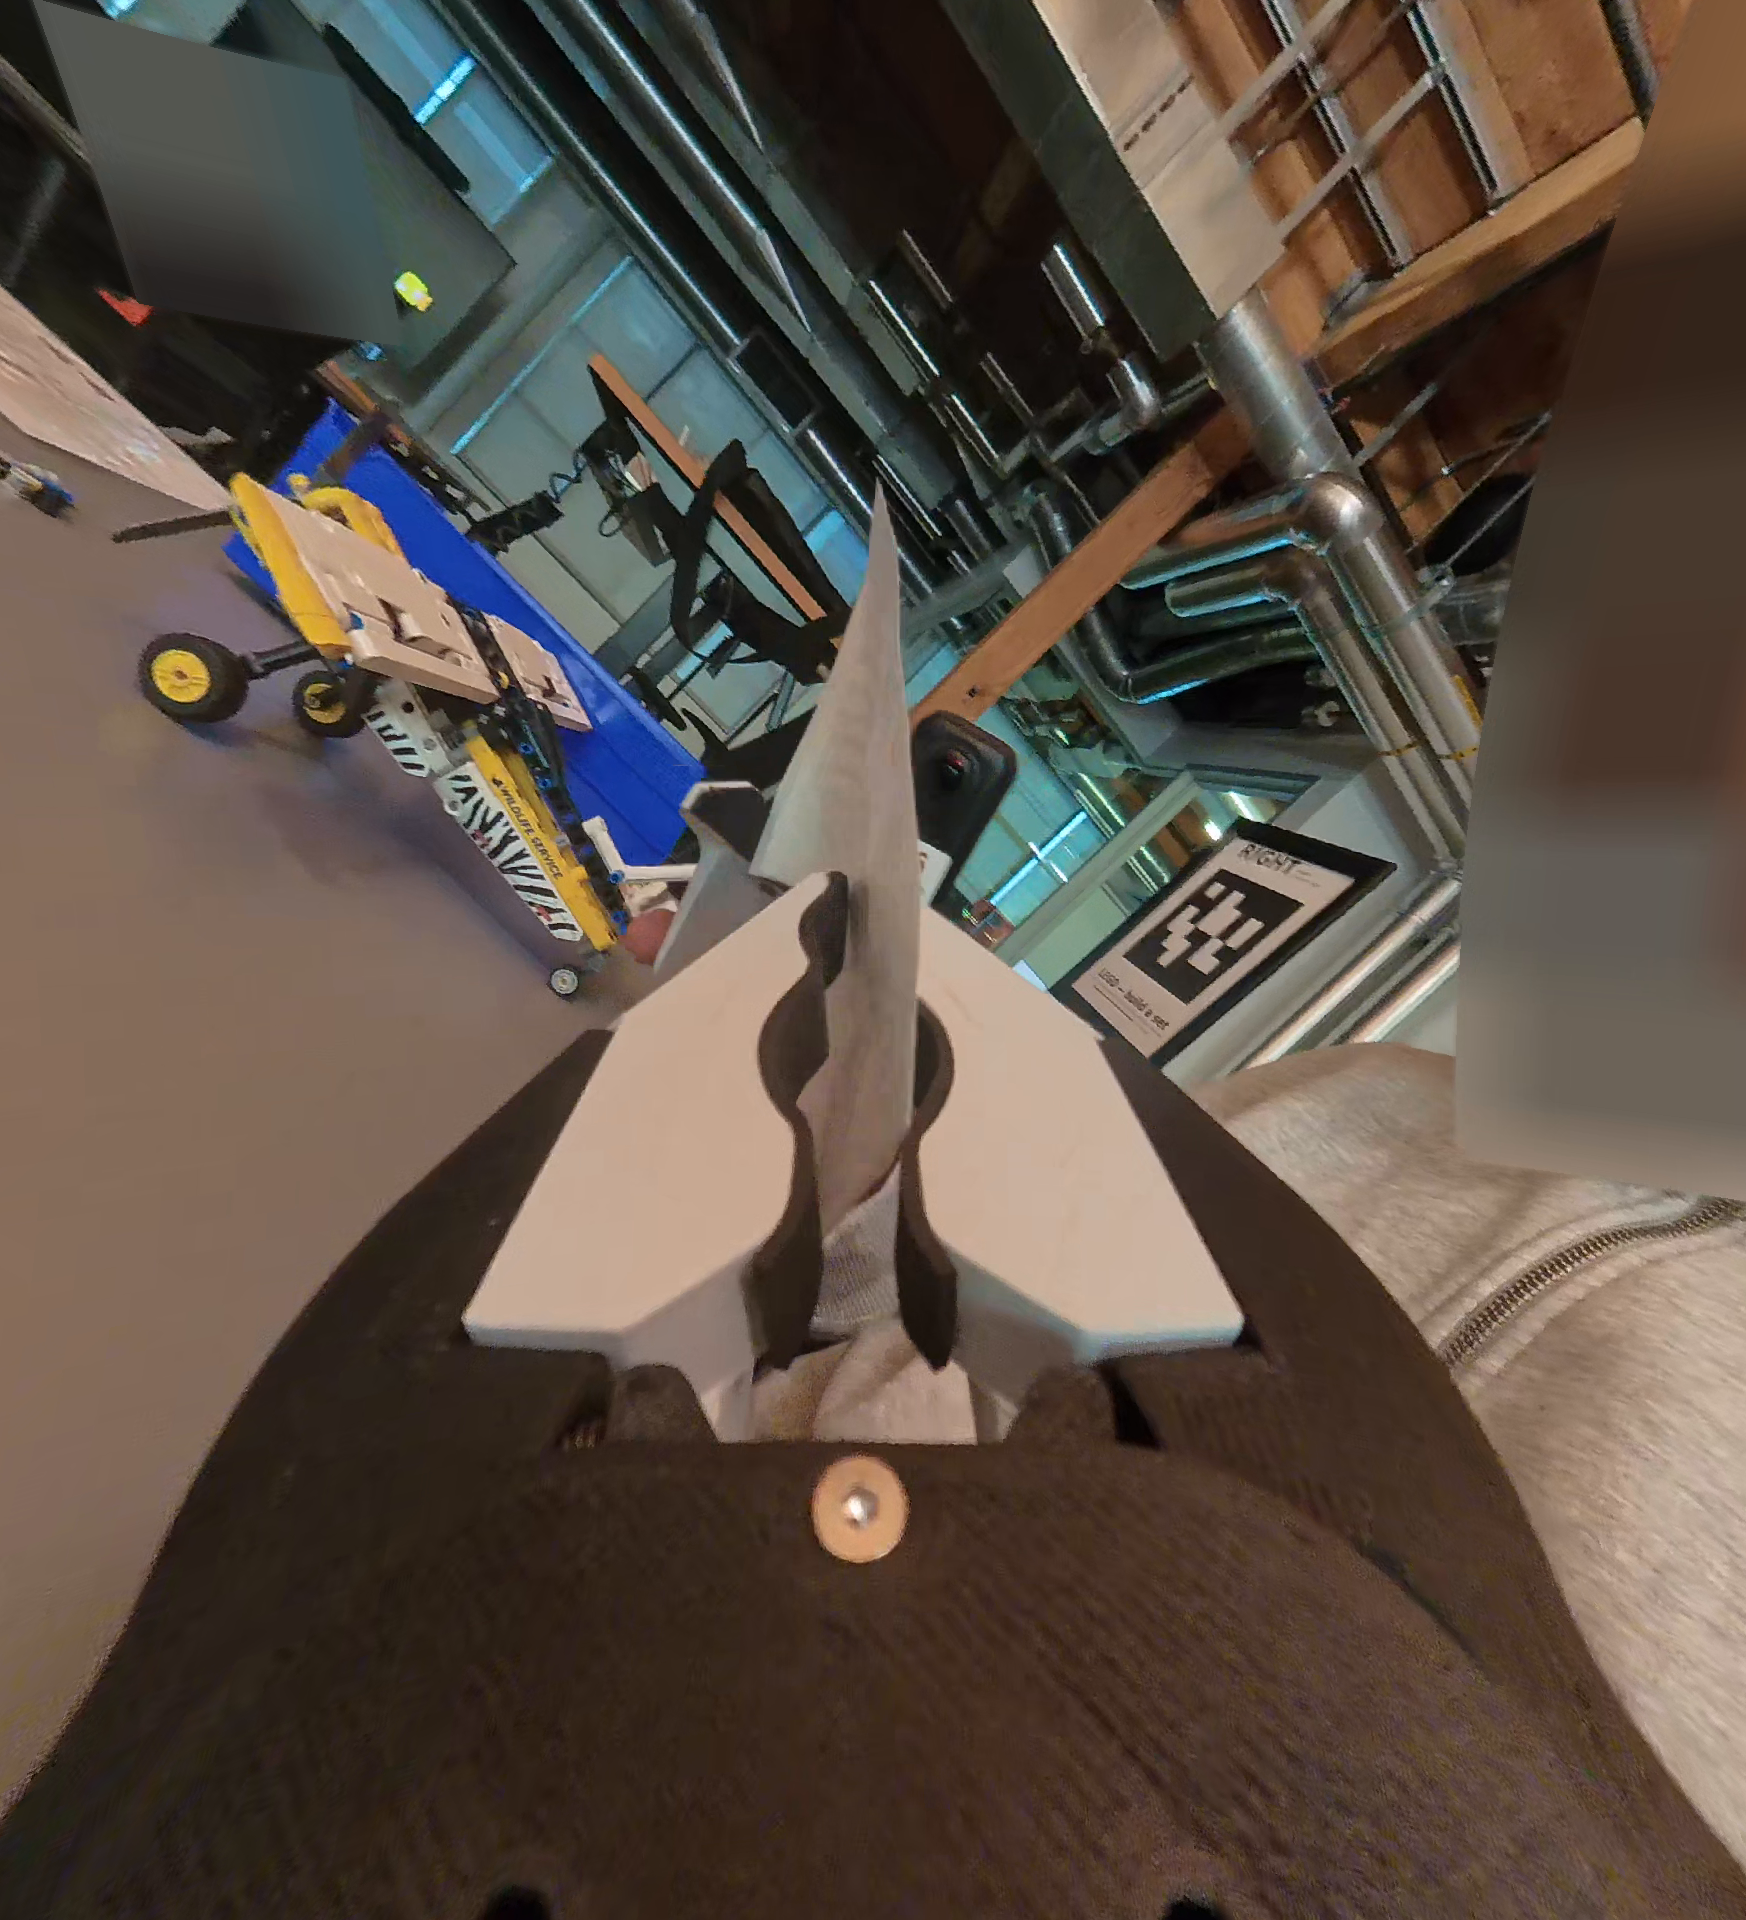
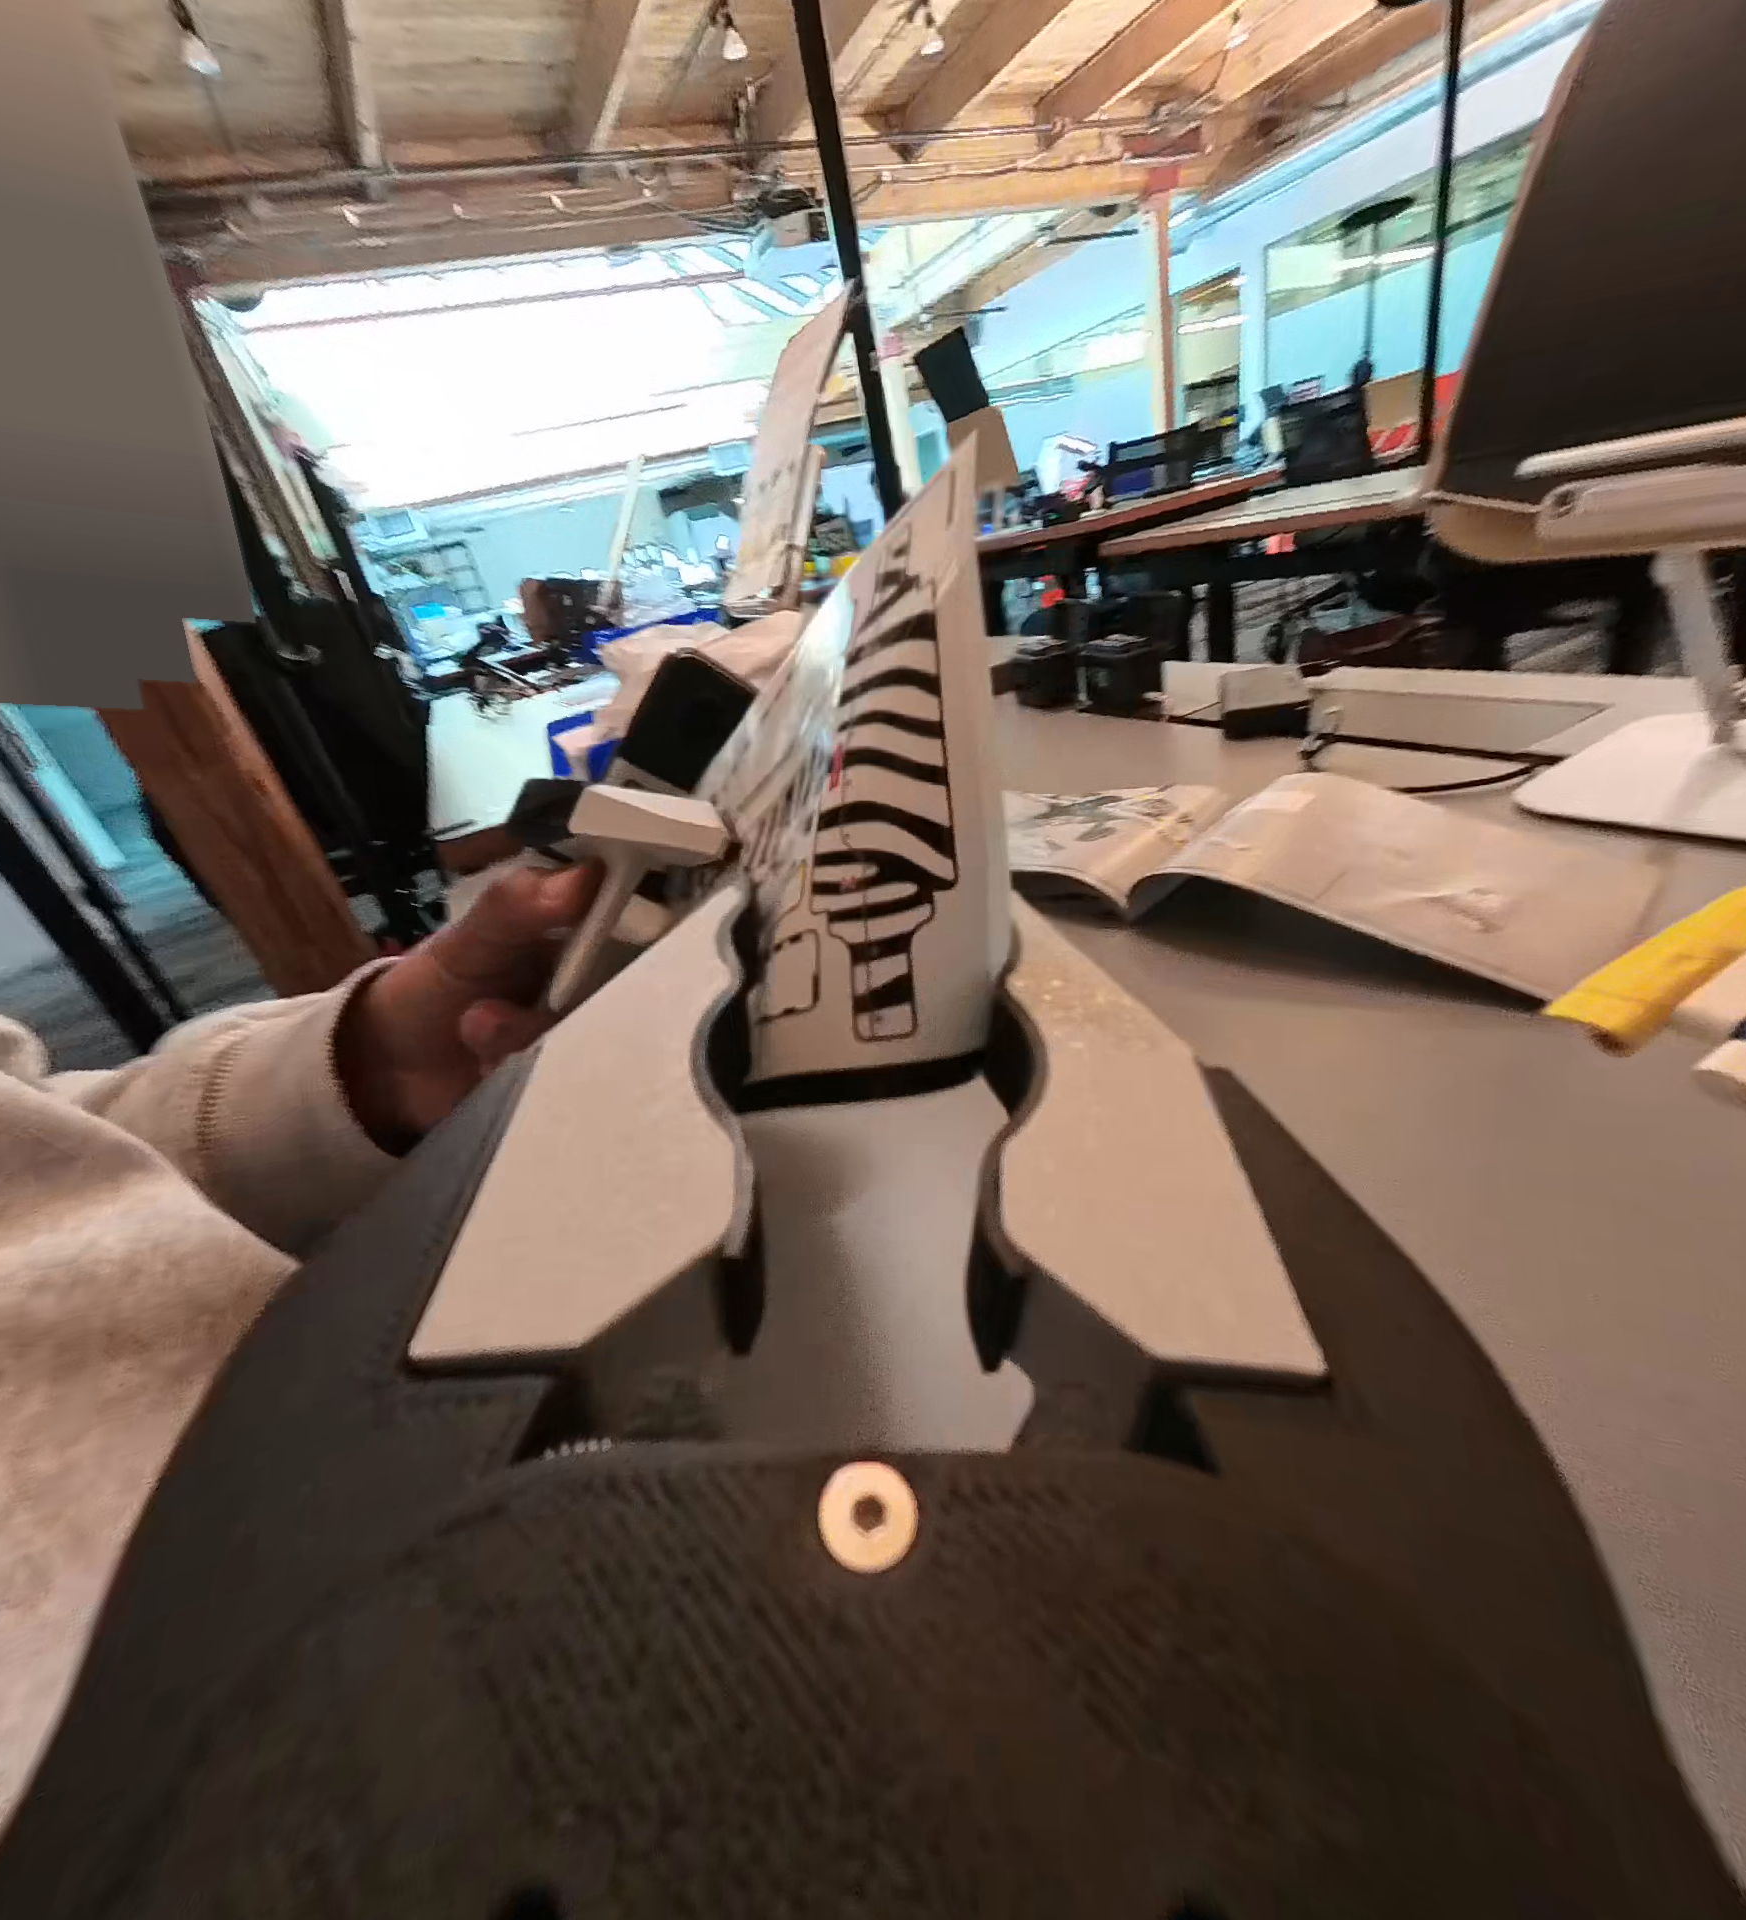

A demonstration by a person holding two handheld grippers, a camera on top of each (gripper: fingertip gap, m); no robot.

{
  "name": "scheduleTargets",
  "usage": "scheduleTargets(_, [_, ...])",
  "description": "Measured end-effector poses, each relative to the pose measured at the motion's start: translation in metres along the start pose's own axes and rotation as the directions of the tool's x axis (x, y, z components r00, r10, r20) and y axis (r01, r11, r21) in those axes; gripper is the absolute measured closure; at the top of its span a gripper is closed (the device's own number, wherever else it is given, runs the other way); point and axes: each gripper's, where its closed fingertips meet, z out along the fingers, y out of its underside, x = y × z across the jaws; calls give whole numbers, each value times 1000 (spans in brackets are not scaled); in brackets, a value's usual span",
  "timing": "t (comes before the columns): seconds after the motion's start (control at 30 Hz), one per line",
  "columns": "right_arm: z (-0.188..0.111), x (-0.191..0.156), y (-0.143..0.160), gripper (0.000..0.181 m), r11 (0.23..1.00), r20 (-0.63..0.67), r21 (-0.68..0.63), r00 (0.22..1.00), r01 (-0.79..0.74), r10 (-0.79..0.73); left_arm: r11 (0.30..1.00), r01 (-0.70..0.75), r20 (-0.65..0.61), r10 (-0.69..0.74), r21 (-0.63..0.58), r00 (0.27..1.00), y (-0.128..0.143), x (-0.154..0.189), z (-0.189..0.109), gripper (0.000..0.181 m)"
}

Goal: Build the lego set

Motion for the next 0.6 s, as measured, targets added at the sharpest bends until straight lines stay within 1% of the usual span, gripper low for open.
scheduleTargets(0.03, [-1,-2,-1,149,999,32,3,999,-32,32,1000,-2,-8,2,-17,1000,3,1,2,176])
scheduleTargets(0.1, [-3,-4,-4,154,995,77,15,992,-98,97,998,-17,-11,16,-59,1000,9,2,5,174])
scheduleTargets(0.13, [-4,-4,-5,157,992,99,20,987,-128,126,997,-33,-11,32,-69,999,11,3,6,180])
scheduleTargets(0.27, [-5,-7,-4,158,974,173,-2,959,-228,225,995,-76,-10,75,-64,997,9,4,6,181])
scheduleTargets(0.43, [-4,-11,0,160,958,218,-39,934,-283,285,994,-96,-6,96,-58,995,9,3,5,181])
scheduleTargets(0.53, [-3,-15,3,162,954,239,-72,924,-289,298,993,-97,-7,97,-60,995,9,3,5,176])
scheduleTargets(0.6, [-3,-17,4,163,954,245,-86,922,-289,301,991,-110,-11,109,-71,994,11,4,5,181])
